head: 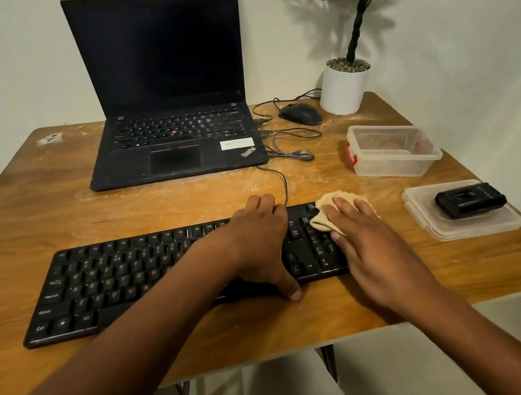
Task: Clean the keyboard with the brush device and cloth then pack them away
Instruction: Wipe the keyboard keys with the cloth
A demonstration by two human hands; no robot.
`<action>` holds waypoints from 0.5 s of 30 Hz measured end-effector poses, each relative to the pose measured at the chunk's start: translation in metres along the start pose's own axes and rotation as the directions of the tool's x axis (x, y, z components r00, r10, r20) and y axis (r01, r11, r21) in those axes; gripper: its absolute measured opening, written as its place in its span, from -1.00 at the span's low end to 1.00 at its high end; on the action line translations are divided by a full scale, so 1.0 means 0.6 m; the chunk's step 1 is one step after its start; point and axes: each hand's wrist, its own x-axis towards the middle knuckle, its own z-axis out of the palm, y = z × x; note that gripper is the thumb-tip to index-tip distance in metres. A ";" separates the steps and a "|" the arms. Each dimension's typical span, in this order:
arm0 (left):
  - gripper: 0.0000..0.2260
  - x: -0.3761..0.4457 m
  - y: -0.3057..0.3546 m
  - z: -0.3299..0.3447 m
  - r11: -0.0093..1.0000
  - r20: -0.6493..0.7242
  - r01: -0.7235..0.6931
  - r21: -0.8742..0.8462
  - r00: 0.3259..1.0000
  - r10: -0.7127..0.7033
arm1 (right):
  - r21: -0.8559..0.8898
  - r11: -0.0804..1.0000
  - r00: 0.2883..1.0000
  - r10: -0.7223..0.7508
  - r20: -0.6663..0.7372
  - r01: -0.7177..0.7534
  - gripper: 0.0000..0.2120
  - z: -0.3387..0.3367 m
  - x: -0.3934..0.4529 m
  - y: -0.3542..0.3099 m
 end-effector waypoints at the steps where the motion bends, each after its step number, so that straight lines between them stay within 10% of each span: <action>1: 0.12 0.001 0.000 0.000 1.000 0.004 0.005 0.000 1.000 -0.005 | 0.041 0.999 1.000 0.009 -0.002 -0.009 -0.50 0.003 0.017 -0.011; 8: 0.15 -0.003 -0.005 0.002 1.000 0.005 0.014 0.006 1.000 -0.014 | -0.013 0.984 0.984 -0.179 -0.008 0.179 -0.51 0.004 -0.002 -0.007; 15: 0.15 -0.005 -0.004 0.003 1.000 0.002 0.008 -0.003 1.000 -0.008 | -0.071 0.997 0.990 0.009 -0.140 -0.020 -0.55 -0.003 0.053 -0.022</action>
